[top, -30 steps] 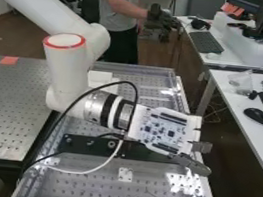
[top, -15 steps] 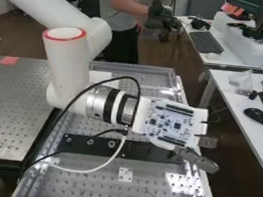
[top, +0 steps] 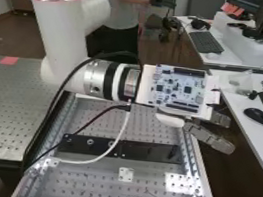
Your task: Grab the chopstick and place it in the clear container
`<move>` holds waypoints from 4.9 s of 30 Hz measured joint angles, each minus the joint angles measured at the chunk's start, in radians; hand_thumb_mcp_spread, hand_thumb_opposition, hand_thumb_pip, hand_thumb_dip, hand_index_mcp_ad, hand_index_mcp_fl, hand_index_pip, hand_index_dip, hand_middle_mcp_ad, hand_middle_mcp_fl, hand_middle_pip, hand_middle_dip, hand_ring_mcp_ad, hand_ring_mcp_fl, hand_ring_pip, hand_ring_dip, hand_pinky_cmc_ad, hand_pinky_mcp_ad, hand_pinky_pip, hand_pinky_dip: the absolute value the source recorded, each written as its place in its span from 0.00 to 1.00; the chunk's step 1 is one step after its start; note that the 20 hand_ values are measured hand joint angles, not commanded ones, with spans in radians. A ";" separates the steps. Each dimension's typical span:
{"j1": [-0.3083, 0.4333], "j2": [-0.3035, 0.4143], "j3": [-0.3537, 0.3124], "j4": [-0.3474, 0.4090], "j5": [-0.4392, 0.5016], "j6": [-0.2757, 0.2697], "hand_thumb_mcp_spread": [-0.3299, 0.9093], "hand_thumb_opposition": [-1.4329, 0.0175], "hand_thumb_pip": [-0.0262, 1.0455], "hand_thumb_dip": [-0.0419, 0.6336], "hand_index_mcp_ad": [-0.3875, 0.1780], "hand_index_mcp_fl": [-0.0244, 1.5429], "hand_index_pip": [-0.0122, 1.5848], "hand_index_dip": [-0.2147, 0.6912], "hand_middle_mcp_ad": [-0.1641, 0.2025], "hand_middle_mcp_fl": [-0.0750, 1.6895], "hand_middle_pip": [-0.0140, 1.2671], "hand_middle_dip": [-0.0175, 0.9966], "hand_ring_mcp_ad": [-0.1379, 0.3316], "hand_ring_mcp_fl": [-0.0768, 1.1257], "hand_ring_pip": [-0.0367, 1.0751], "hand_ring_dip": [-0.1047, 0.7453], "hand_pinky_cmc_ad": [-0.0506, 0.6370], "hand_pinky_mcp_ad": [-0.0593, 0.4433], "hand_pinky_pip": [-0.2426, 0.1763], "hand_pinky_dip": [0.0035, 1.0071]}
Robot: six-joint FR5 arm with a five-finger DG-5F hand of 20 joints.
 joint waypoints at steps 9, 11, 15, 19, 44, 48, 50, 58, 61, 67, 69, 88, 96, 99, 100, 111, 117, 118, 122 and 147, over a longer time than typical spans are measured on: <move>0.062 0.063 -0.008 -0.047 0.016 -0.054 0.94 0.25 0.37 0.57 0.46 0.75 0.39 0.70 0.22 0.78 0.16 0.85 0.34 0.60 0.14 0.72 0.60 0.75 0.63 0.15; 0.088 0.082 -0.022 -0.057 0.026 -0.073 0.94 0.25 0.37 0.57 0.44 0.75 0.39 0.70 0.22 0.78 0.16 0.85 0.34 0.60 0.14 0.72 0.60 0.76 0.63 0.15; 0.137 0.110 -0.054 -0.061 0.068 -0.093 0.94 0.25 0.37 0.57 0.47 0.76 0.39 0.70 0.22 0.78 0.16 0.85 0.34 0.60 0.14 0.72 0.60 0.76 0.63 0.15; 0.187 0.136 -0.087 -0.053 0.102 -0.114 0.94 0.25 0.37 0.57 0.47 0.76 0.39 0.70 0.22 0.78 0.16 0.85 0.35 0.60 0.14 0.72 0.60 0.76 0.64 0.15; 0.498 0.203 -0.185 -0.070 0.310 -0.145 0.94 0.25 0.37 0.57 0.48 0.76 0.38 0.70 0.23 0.79 0.16 0.85 0.34 0.61 0.14 0.73 0.60 0.76 0.67 0.15; 0.527 0.188 -0.171 -0.091 0.312 -0.140 0.94 0.25 0.37 0.57 0.45 0.76 0.38 0.70 0.23 0.79 0.16 0.85 0.34 0.62 0.14 0.75 0.60 0.76 0.67 0.15; 0.531 0.183 -0.165 -0.099 0.312 -0.138 0.94 0.25 0.37 0.57 0.46 0.76 0.38 0.70 0.23 0.79 0.16 0.85 0.34 0.62 0.14 0.75 0.60 0.76 0.67 0.15; 0.531 0.153 -0.144 -0.122 0.298 -0.131 0.94 0.25 0.37 0.57 0.45 0.77 0.38 0.70 0.23 0.79 0.16 0.85 0.35 0.62 0.14 0.75 0.60 0.77 0.67 0.15; 0.524 0.146 -0.142 -0.130 0.291 -0.129 0.94 0.25 0.37 0.57 0.46 0.77 0.38 0.70 0.23 0.79 0.16 0.85 0.34 0.62 0.14 0.75 0.60 0.77 0.67 0.15; 0.508 0.143 -0.144 -0.149 0.275 -0.140 0.94 0.25 0.37 0.57 0.46 0.77 0.38 0.70 0.22 0.79 0.16 0.85 0.34 0.62 0.14 0.75 0.60 0.77 0.67 0.15; 0.501 0.139 -0.139 -0.168 0.250 -0.144 0.94 0.25 0.37 0.57 0.46 0.77 0.38 0.70 0.22 0.79 0.16 0.85 0.34 0.62 0.14 0.75 0.60 0.77 0.67 0.15; 0.447 0.035 0.063 -0.455 0.069 -0.275 0.94 0.25 0.37 0.57 0.48 0.77 0.37 0.71 0.23 0.80 0.16 0.85 0.34 0.63 0.14 0.75 0.61 0.77 0.67 0.15; 0.432 -0.043 0.200 -0.608 -0.024 -0.368 0.94 0.25 0.37 0.57 0.48 0.77 0.37 0.73 0.23 0.80 0.16 0.85 0.34 0.63 0.14 0.75 0.61 0.77 0.67 0.15; 0.422 -0.064 0.233 -0.654 -0.049 -0.397 0.94 0.25 0.37 0.57 0.48 0.78 0.36 0.73 0.23 0.80 0.16 0.85 0.34 0.63 0.14 0.75 0.61 0.78 0.67 0.15; 0.421 -0.064 0.234 -0.656 -0.051 -0.398 0.94 0.25 0.37 0.57 0.48 0.78 0.36 0.73 0.23 0.80 0.16 0.85 0.34 0.63 0.14 0.75 0.61 0.78 0.67 0.15; 0.411 -0.085 0.233 -0.647 -0.014 -0.370 0.94 0.25 0.37 0.57 0.48 0.78 0.36 0.73 0.23 0.80 0.16 0.85 0.34 0.63 0.14 0.75 0.61 0.77 0.67 0.15; 0.406 -0.124 0.274 -0.668 0.000 -0.359 0.94 0.25 0.37 0.57 0.48 0.78 0.36 0.73 0.23 0.80 0.16 0.85 0.34 0.63 0.14 0.76 0.61 0.78 0.67 0.15; 0.406 -0.128 0.280 -0.672 0.001 -0.358 0.94 0.25 0.37 0.57 0.48 0.78 0.36 0.73 0.23 0.80 0.16 0.85 0.34 0.63 0.14 0.76 0.61 0.78 0.67 0.15; 0.404 -0.145 0.306 -0.684 0.005 -0.343 0.94 0.25 0.37 0.57 0.47 0.78 0.36 0.73 0.21 0.80 0.16 0.85 0.35 0.63 0.14 0.76 0.61 0.77 0.67 0.15; 0.400 -0.177 0.365 -0.751 -0.023 -0.319 0.66 0.40 0.49 0.59 0.35 0.56 0.22 0.64 0.26 0.57 0.10 0.79 0.35 0.46 0.11 0.76 0.70 0.78 0.65 0.15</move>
